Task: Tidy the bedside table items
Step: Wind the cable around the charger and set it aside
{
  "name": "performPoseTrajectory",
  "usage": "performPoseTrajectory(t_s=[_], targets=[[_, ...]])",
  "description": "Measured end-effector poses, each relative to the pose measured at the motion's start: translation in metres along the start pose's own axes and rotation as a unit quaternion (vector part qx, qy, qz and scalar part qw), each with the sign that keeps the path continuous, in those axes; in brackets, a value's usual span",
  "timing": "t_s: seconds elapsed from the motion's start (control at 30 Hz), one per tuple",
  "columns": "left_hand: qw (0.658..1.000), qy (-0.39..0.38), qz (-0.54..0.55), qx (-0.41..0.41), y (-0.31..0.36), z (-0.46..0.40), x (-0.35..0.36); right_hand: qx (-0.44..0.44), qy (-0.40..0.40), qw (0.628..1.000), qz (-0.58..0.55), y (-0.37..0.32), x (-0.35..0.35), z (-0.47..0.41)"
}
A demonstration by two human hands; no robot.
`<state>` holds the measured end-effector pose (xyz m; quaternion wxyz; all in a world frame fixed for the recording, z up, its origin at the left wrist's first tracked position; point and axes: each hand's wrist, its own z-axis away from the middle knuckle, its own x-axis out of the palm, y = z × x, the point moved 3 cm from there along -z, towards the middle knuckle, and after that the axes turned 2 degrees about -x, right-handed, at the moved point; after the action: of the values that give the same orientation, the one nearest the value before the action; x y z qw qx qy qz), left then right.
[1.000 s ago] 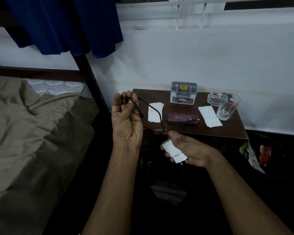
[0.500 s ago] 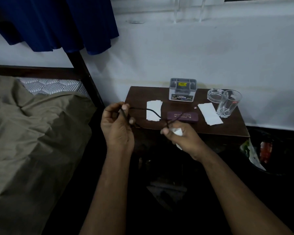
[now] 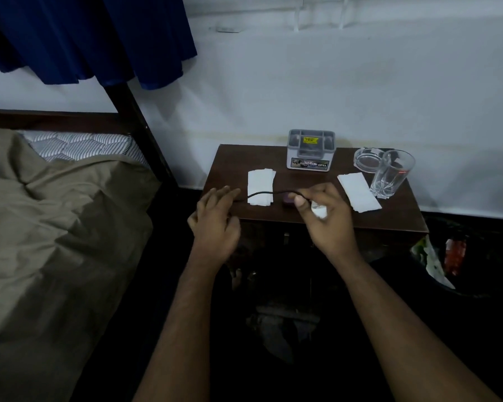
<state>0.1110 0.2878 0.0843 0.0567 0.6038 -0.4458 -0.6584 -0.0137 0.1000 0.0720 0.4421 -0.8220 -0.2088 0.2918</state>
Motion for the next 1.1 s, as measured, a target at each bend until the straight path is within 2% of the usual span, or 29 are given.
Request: performPoseTrajectory(t_s=[0.1,0.17,0.27,0.37,0.5,0.63,0.7,0.8,0.87,0.93,1.0,1.1], targets=[[0.992,-0.005,0.074,0.104,0.021,0.010,0.010,-0.039,-0.079,0.996,0.021,-0.007,0.006,0.001],[0.984,-0.017,0.109,0.141,0.029,0.013,0.019,-0.067,-0.133,0.989,0.020,-0.012,0.012,0.004],[0.976,-0.051,0.162,0.137,0.028,0.010,0.025,-0.060,-0.172,0.983,0.040,-0.012,0.018,0.007],[0.970,0.002,0.223,0.099,0.022,0.004,0.021,-0.042,-0.174,0.979,0.094,-0.002,0.015,0.004],[0.929,0.075,0.361,0.035,0.008,-0.003,0.006,-0.016,-0.154,0.983,0.101,0.011,0.008,-0.001],[0.937,0.093,0.337,0.013,-0.001,-0.005,0.005,-0.013,-0.137,0.985,0.108,0.015,0.008,-0.001],[0.949,0.074,0.305,-0.003,-0.004,-0.005,0.011,-0.019,-0.131,0.982,0.133,0.015,0.009,0.000],[0.967,-0.031,0.250,0.039,0.003,0.002,0.025,-0.073,-0.144,0.968,0.191,0.006,0.013,0.004],[0.964,-0.108,0.232,0.067,0.013,0.008,0.038,-0.109,-0.167,0.956,0.214,0.000,0.019,0.008],[0.963,-0.147,0.214,0.078,0.018,0.010,0.044,-0.117,-0.180,0.952,0.218,-0.001,0.022,0.010],[0.960,-0.151,0.225,0.075,0.020,0.007,0.042,-0.100,-0.171,0.960,0.196,0.001,0.021,0.008],[0.964,-0.106,0.232,0.079,0.018,0.001,0.033,-0.042,-0.151,0.982,0.104,0.007,0.016,0.002]])
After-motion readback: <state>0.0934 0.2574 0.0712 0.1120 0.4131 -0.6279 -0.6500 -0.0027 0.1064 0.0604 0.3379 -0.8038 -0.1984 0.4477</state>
